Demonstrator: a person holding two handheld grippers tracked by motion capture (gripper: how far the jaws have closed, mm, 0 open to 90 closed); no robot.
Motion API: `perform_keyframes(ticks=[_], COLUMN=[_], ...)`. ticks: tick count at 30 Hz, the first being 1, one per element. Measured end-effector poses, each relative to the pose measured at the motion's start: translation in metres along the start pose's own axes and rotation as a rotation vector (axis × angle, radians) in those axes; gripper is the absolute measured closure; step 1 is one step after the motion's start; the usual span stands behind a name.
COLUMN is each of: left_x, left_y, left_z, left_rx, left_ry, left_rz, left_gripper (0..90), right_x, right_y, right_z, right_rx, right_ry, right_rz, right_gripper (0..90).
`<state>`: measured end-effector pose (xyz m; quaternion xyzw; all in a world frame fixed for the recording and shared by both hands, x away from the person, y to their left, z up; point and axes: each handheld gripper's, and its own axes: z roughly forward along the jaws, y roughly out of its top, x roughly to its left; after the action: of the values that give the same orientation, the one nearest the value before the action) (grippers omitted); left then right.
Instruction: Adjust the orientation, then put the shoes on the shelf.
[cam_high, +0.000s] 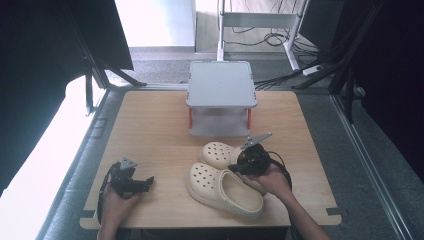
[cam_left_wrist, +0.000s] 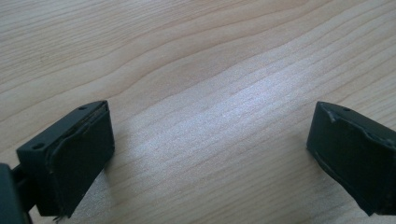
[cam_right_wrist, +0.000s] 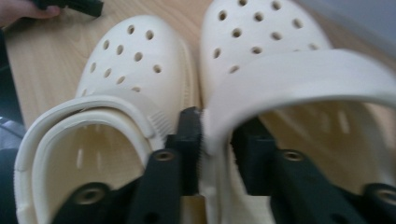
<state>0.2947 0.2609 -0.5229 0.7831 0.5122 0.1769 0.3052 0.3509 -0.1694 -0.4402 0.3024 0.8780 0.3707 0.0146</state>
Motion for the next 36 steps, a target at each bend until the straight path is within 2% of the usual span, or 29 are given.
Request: perform_keyframes(ticks=[1,2,6,10,12,16,22,25,29,31,36], left_x=[0.000,0.000,0.000,0.000,0.000,0.000,0.000,0.000,0.000,0.000,0.000], left_y=[0.000,0.000,0.000,0.000,0.000,0.000,0.000,0.000,0.000,0.000,0.000], left_z=[0.000,0.000,0.000,0.000,0.000,0.000,0.000,0.000,0.000,0.000,0.000], left_rx=[0.000,0.000,0.000,0.001,0.001,0.000,0.001,0.001,0.001,0.001,0.000], left_ry=[0.000,0.000,0.000,0.000,0.000,0.000,0.000,0.000,0.000,0.000,0.000], left_rz=[0.000,0.000,0.000,0.001,0.001,0.001,0.001,0.001,0.001,0.001,0.000], left_gripper=[0.6,0.6,0.6,0.6,0.6,0.6,0.6,0.6,0.6,0.6,0.6], right_x=[-0.001,-0.001,-0.009,-0.009,-0.008,-0.005,0.002,0.006,0.007,0.007,0.007], right_y=[0.000,0.000,-0.005,-0.007,-0.010,-0.014,-0.014,-0.012,-0.011,-0.008,-0.004], right_z=[-0.002,-0.002,-0.020,-0.028,-0.035,-0.039,-0.030,-0.016,-0.007,0.000,0.010], right_rx=[-0.007,-0.007,-0.039,-0.037,-0.031,-0.021,0.005,0.027,0.040,0.055,0.087], right_ry=[-0.004,-0.004,-0.014,-0.025,-0.013,0.000,0.012,0.034,0.052,0.034,0.023], right_rz=[0.002,0.002,0.001,-0.028,-0.058,-0.091,-0.141,-0.156,-0.158,-0.169,-0.181], right_gripper=[56.8,56.8,40.1,34.0,28.4,24.4,23.0,23.1,23.6,27.6,36.8])
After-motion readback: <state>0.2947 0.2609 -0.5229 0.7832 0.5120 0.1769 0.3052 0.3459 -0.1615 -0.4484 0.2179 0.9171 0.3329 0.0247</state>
